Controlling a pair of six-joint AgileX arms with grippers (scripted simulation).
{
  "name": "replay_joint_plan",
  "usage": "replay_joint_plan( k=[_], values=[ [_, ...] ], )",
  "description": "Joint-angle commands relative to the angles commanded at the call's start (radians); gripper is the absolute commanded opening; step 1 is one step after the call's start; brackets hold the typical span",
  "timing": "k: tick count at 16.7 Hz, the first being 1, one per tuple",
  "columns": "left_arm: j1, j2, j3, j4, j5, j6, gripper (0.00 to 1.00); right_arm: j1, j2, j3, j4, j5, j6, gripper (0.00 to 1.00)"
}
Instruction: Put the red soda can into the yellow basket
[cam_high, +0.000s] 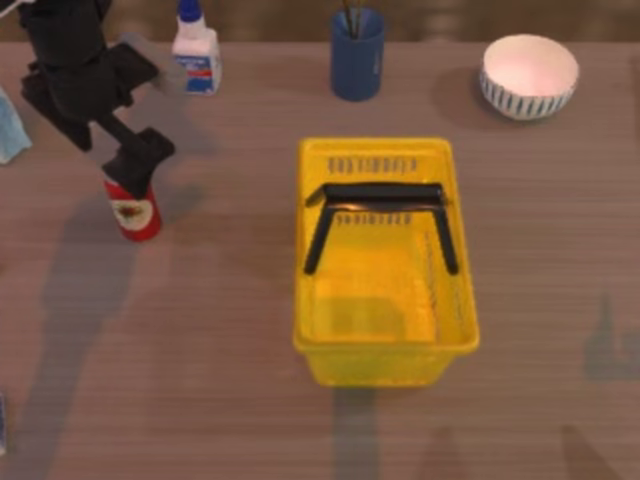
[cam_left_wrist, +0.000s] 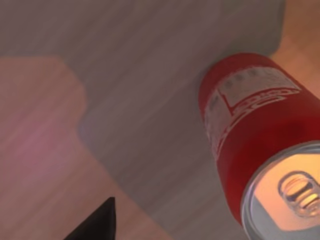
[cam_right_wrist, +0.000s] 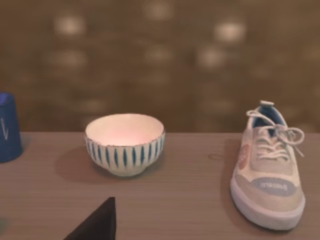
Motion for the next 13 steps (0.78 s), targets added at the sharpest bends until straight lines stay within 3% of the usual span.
replay_joint_plan(
  k=[13],
  values=[
    [0.001,0.027,-0.153,0.180,0.000,0.001,1.00,0.000,0.000,0.000,0.000,0.000,0.000,1.00]
  ],
)
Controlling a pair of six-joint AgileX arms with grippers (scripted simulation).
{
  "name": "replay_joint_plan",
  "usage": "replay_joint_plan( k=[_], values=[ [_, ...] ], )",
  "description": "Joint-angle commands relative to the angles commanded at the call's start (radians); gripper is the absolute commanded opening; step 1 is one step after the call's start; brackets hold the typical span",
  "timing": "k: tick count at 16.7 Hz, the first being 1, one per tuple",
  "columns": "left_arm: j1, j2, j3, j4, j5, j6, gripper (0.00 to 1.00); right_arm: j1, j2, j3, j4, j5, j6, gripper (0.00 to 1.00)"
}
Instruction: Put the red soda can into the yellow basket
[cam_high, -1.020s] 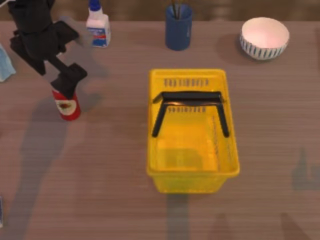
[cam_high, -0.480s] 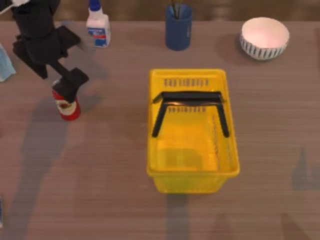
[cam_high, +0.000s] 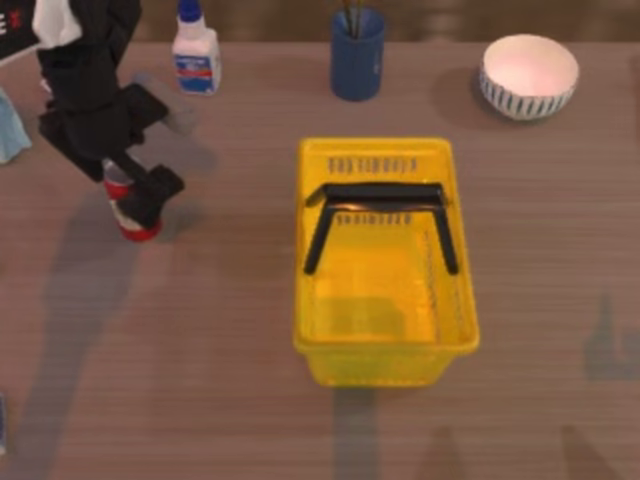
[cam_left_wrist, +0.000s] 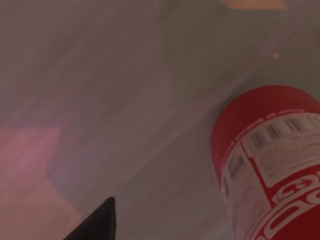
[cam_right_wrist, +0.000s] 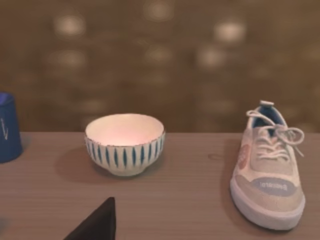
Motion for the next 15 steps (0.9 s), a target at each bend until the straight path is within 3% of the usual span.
replay_joint_plan(
  k=[13,15],
  values=[
    [0.000,0.000,0.000,0.000,0.000,0.000,0.02,0.000,0.000,0.000,0.000,0.000,0.000,1.00],
    [0.000,0.000,0.000,0.000,0.000,0.000,0.00,0.000,0.000,0.000,0.000,0.000,0.000,1.00]
  ],
)
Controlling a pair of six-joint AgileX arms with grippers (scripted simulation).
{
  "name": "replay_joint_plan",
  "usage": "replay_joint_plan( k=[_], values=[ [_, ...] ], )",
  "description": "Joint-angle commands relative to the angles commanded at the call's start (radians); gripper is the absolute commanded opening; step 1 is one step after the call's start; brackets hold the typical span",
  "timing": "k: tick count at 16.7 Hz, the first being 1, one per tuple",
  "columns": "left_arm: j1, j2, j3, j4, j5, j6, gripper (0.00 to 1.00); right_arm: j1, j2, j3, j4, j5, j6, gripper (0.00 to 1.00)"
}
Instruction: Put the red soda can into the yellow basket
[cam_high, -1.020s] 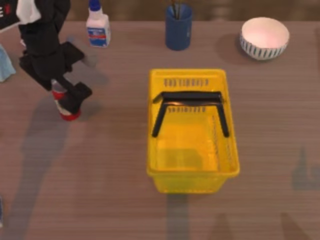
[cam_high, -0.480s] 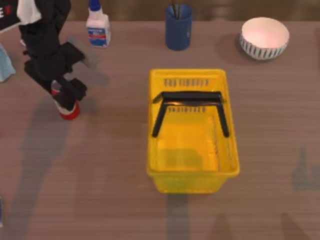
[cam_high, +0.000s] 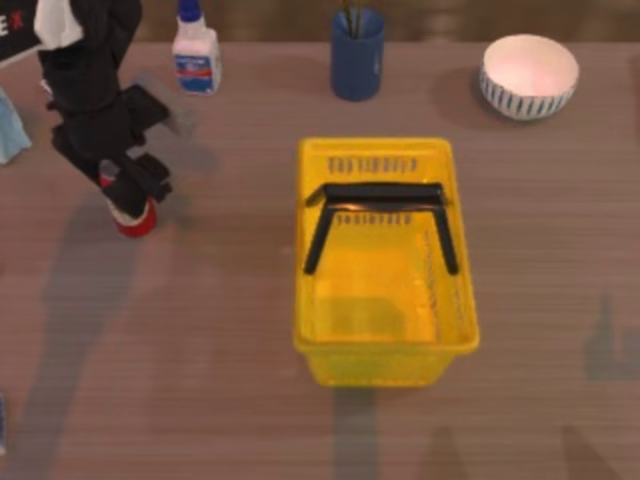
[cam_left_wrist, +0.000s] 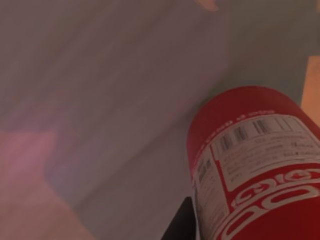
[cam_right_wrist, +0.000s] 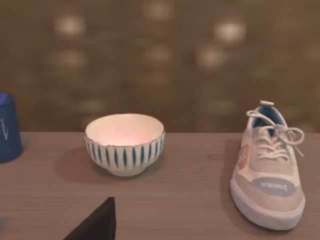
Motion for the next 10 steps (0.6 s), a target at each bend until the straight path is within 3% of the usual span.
replay_joint_plan(
  k=[8,10],
  values=[
    [0.001,-0.001,0.000,0.000,0.000,0.001,0.00,0.000,0.000,0.000,0.000,0.000,0.000,1.00],
    [-0.003,-0.002,-0.007,0.030,0.024,-0.008,0.00,0.000,0.000,0.000,0.000,0.000,0.000,1.00]
  ],
)
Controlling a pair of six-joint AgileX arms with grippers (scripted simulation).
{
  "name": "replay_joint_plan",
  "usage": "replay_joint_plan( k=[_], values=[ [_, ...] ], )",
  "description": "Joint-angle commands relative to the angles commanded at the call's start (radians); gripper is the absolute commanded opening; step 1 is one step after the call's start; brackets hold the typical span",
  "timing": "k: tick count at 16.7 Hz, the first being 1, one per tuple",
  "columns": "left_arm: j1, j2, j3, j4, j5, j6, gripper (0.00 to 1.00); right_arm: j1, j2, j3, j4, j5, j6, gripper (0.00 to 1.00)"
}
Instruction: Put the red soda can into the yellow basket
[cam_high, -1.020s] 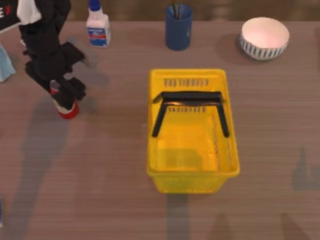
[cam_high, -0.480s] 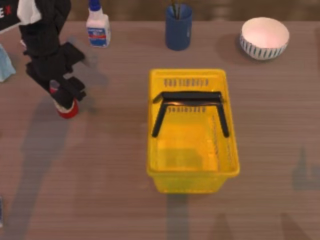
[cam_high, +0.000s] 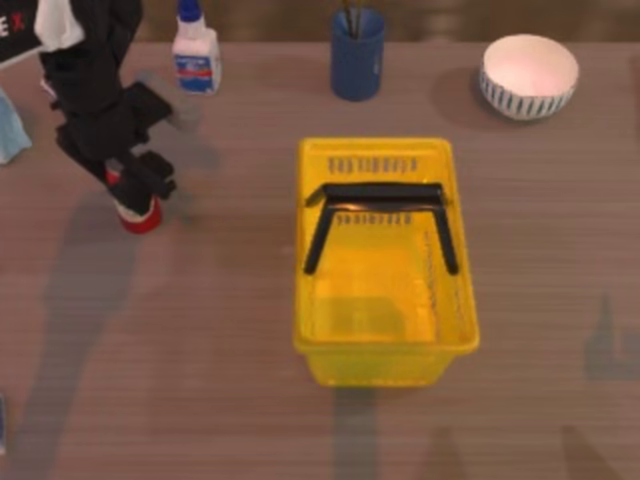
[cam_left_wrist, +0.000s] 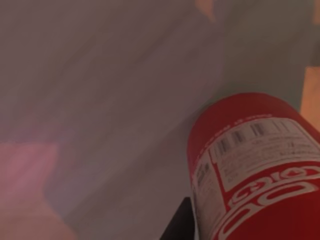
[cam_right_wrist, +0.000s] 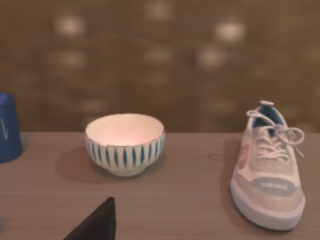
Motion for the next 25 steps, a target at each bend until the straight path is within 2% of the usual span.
replay_joint_plan(
  k=[3,6,9,16,19,22,25],
  values=[
    [-0.012,-0.008,-0.030,0.121,0.093,-0.041,0.00,0.000,0.000,0.000,0.000,0.000,0.000,1.00],
    [-0.029,-0.026,-0.084,0.322,0.238,-0.109,0.00,0.000,0.000,0.000,0.000,0.000,0.000,1.00],
    [-0.051,-0.046,-0.160,0.590,0.420,-0.196,0.00,0.000,0.000,0.000,0.000,0.000,0.000,1.00],
    [-0.109,-0.131,-0.391,1.317,0.884,-0.433,0.00,0.000,0.000,0.000,0.000,0.000,0.000,1.00],
    [-0.131,-0.180,-0.477,1.574,1.054,-0.517,0.00,0.000,0.000,0.000,0.000,0.000,0.000,1.00],
    [-0.146,-0.226,-0.538,1.742,1.180,-0.575,0.00,0.000,0.000,0.000,0.000,0.000,0.000,1.00],
    [-0.152,-0.253,-0.567,1.814,1.239,-0.601,0.00,0.000,0.000,0.000,0.000,0.000,0.000,1.00]
  ],
)
